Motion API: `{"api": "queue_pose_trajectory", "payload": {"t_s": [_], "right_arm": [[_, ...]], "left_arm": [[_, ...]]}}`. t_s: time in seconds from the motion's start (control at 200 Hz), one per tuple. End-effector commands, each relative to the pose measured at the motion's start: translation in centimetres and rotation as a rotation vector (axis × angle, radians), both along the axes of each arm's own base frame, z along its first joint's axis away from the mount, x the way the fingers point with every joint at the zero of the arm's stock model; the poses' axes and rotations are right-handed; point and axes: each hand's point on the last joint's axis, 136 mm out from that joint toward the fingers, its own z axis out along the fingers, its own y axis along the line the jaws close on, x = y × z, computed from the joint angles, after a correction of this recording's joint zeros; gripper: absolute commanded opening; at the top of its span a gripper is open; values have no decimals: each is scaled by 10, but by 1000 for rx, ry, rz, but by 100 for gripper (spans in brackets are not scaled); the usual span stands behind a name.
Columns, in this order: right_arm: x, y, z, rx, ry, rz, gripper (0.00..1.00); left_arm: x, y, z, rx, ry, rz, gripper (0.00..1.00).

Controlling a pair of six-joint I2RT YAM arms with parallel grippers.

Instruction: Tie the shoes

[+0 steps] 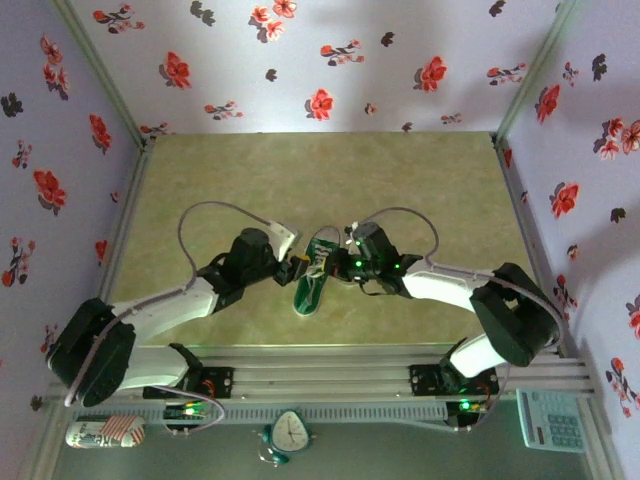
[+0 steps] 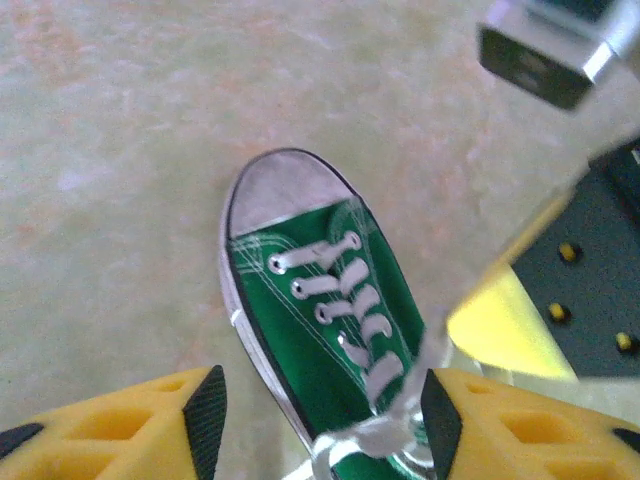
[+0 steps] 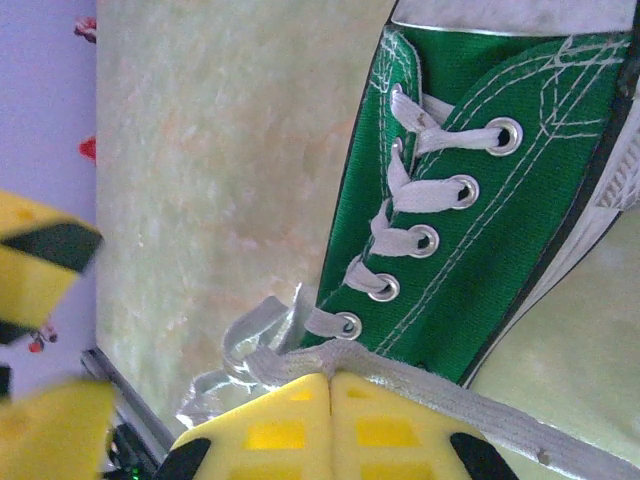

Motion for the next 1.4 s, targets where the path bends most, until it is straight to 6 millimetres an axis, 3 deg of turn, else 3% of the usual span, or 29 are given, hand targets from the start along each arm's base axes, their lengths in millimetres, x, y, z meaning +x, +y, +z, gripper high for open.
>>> {"api": "queue_pose_trajectory", "payload": {"t_s": [0.0, 0.1, 0.315, 0.675, 1.16, 1.395], "right_arm": [[-1, -1, 8, -31, -134, 121, 0], [-1, -1, 8, -49, -164, 168, 0], [-2, 1, 11, -27, -197, 201, 0], [5, -9, 15, -53, -236, 201, 0], [3, -12, 20, -28, -257, 219, 0], [-2, -7, 16, -11, -215, 242, 0]], "left_arm": [[6, -12, 24, -103, 12, -73, 51], [1, -21, 27, -112, 28, -196, 48], [-5, -39, 12, -114, 76, -435, 43], [-9, -60, 6, -114, 163, -645, 38], [-16, -58, -19, -90, 232, -679, 33], [-9, -48, -29, -52, 220, -586, 33]]}}
